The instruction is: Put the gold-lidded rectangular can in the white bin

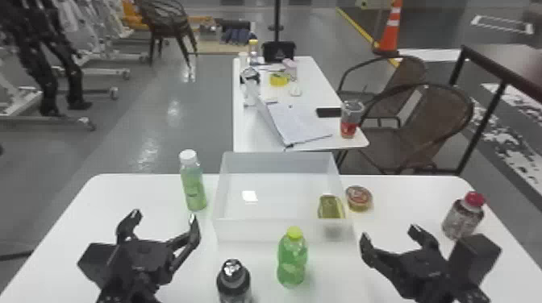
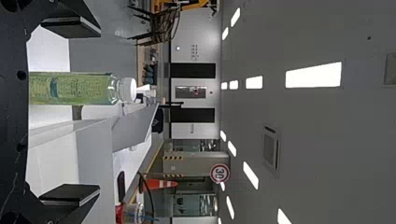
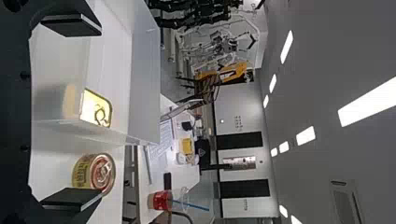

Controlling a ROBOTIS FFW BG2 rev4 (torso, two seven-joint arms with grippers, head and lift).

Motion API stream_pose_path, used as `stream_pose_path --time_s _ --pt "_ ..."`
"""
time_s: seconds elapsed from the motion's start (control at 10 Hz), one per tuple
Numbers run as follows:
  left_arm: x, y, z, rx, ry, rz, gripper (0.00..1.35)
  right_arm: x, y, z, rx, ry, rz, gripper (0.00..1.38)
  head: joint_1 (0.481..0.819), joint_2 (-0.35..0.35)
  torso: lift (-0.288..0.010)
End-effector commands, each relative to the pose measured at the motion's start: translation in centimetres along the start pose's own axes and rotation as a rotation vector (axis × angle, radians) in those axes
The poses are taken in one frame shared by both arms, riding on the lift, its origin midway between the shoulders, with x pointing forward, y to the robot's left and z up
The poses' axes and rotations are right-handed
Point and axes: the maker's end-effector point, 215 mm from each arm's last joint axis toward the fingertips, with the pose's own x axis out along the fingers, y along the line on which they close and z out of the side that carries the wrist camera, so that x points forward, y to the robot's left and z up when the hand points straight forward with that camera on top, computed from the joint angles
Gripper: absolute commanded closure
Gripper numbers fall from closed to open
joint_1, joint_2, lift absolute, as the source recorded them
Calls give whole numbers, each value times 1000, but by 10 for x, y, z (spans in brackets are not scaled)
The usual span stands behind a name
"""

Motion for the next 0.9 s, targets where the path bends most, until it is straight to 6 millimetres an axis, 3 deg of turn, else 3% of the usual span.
stream_pose_path --time_s 0.0,0.3,0.8 --pt "-2 3 -1 5 4 3 125 -23 0 -7 11 17 -10 79 549 0 -100" --pt "-6 1 -8 5 27 3 125 -50 17 -5 13 -8 8 76 549 0 -100" --pt "-10 6 -8 15 31 16 125 -49 25 -9 26 -10 13 81 549 0 -100"
